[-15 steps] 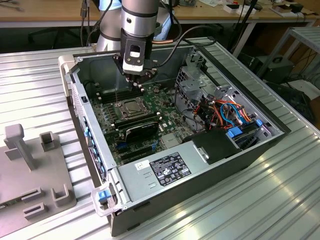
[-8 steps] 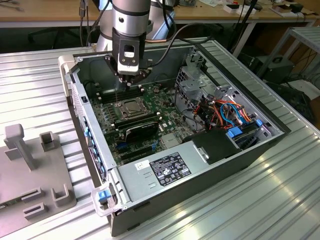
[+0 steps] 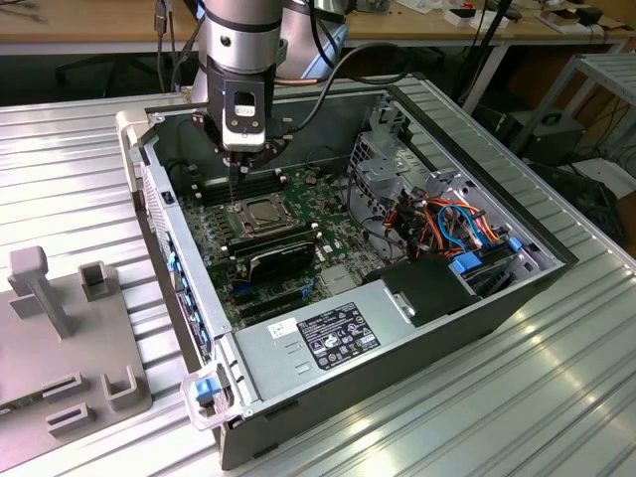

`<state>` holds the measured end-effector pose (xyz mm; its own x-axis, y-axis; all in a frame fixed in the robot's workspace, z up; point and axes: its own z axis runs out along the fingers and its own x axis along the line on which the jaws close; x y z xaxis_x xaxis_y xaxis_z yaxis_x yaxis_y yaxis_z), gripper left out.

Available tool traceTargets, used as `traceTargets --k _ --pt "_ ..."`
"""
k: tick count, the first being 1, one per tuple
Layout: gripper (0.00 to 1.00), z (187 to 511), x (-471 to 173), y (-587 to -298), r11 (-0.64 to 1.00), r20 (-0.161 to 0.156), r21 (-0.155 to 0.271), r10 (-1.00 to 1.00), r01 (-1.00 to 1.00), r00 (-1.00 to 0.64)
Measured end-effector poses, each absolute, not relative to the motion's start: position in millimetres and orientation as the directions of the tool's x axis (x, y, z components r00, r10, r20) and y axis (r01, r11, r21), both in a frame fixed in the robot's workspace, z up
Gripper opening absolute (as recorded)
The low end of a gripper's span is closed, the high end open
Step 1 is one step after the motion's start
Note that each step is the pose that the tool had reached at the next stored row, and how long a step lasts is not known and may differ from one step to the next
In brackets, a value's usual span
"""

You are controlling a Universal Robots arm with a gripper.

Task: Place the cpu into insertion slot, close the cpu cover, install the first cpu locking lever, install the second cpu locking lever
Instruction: 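Install the first cpu locking lever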

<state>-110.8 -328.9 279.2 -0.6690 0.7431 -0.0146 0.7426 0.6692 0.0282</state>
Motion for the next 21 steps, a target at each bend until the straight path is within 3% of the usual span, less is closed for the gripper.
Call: traceTargets --k 21 --pt "0.11 275.9 -131.9 -328.9 0.845 0.015 0.062 0.532 0.531 -0.847"
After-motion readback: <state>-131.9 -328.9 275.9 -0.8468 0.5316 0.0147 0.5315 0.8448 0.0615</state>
